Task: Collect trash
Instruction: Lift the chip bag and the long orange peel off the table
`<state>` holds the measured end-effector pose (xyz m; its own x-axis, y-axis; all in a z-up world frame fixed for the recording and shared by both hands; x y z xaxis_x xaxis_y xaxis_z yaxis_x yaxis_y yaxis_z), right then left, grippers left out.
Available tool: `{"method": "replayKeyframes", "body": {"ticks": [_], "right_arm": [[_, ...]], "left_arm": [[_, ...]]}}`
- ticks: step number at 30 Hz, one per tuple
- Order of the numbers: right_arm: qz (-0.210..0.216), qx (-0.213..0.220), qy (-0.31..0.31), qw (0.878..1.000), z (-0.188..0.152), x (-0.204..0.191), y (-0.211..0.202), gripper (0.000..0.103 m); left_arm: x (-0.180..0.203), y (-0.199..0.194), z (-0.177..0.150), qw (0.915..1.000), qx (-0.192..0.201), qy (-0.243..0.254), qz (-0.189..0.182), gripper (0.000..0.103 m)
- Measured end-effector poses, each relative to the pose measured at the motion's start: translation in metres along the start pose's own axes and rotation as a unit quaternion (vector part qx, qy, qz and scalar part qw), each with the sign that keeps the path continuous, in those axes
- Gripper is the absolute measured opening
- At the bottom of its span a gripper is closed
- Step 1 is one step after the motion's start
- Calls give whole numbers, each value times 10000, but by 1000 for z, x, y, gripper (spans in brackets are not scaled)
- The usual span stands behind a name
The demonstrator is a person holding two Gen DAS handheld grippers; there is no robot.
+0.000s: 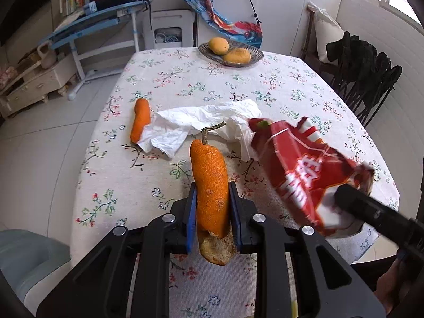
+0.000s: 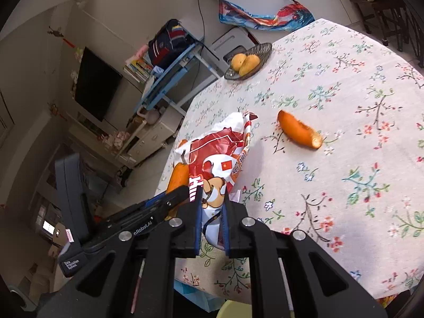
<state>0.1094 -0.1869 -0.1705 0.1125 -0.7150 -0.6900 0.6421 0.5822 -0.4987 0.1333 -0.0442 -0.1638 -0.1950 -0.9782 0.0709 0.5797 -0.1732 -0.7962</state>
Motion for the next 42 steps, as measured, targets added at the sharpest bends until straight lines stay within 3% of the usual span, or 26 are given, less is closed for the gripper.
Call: {"method": "replayKeyframes", "body": {"ticks": [18, 42], "right_arm": [[242, 127, 14, 9996, -10, -10, -25, 13], [240, 181, 60, 9995, -21, -10, -39, 13]], "left_arm": [[-4, -28, -11, 9993, 337, -44, 142, 21], [-22, -65, -37, 9963, 591, -585, -196, 21]]}}
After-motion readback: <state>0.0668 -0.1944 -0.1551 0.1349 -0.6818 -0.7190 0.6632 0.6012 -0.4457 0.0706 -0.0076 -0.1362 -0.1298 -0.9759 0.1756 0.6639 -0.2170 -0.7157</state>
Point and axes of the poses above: each gripper's, at about its wrist camera, not at the fingertips, and y roughly the way its jaws point, x to its right, z to its top, the point moved 6 cm from there along y, roughly the way its jaws point, and after that the axes turned 1 degree about -z, right-handed, at the moved point
